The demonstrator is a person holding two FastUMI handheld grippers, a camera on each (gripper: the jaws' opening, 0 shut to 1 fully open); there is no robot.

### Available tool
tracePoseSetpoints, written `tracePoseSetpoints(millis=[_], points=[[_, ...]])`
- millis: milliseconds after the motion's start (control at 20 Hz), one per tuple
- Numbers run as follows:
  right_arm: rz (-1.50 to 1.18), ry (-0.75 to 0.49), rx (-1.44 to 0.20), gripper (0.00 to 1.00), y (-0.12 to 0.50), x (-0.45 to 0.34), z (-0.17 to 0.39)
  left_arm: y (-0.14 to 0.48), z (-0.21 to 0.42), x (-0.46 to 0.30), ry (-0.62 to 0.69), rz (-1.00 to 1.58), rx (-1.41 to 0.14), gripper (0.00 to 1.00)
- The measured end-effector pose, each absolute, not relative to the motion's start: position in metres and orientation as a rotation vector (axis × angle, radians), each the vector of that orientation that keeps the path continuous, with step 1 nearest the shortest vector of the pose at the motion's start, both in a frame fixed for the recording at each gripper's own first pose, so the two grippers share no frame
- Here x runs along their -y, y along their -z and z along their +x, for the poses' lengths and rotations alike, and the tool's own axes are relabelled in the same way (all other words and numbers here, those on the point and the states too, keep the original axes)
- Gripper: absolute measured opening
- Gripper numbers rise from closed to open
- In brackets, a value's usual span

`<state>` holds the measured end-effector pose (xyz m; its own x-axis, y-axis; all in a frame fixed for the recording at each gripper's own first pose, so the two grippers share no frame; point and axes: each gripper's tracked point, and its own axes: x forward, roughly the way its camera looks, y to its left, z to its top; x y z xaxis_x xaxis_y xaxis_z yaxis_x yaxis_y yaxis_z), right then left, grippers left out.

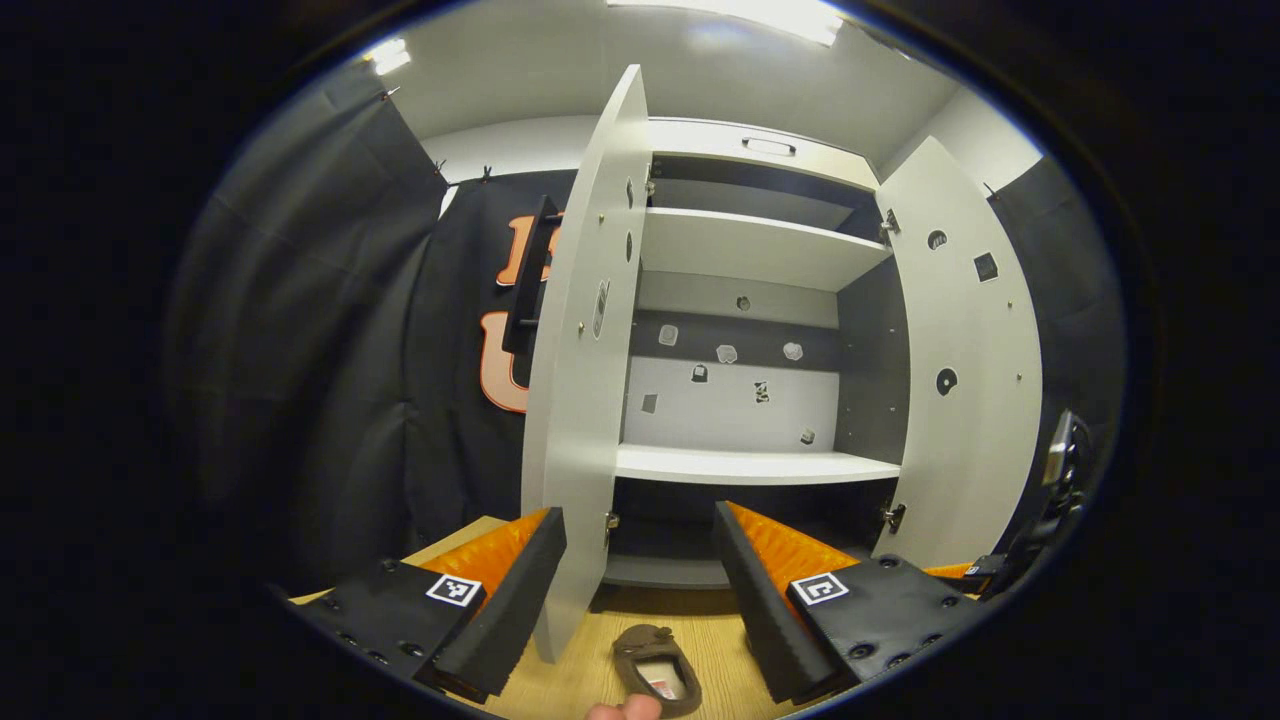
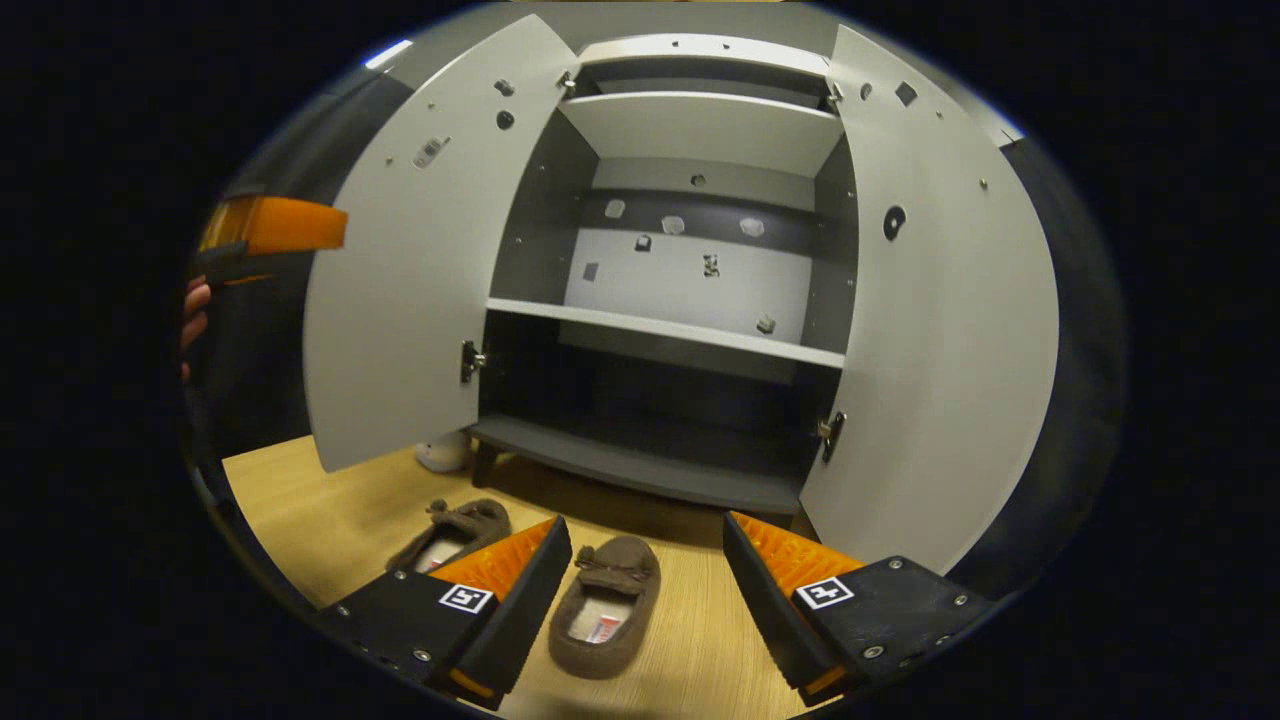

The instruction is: Grab one shoe with the right hand and put it into the shoe cabinet, grab the other shoe with the left hand and put it into the shoe cabinet; then close the right door with the right hand and the left door with the left hand.

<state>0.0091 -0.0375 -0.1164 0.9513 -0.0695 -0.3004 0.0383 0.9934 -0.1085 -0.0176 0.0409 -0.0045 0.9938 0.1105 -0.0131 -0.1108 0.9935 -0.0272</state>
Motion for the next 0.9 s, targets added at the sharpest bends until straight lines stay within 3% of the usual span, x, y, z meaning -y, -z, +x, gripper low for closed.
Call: tracePoseSetpoints(millis=[450,900], points=[[-0.075,0.065,-0.674,0.93,0.255,0.06,0.035,0.002,-0.038,-0.068,-0.206,-0.004,-0.008,0.96],[-0.036,0.115,-0.756,0.82,0.305,0.074,0.08,-0.002,-0.051,-0.079,-0.254,0.016,-0.008,0.96]])
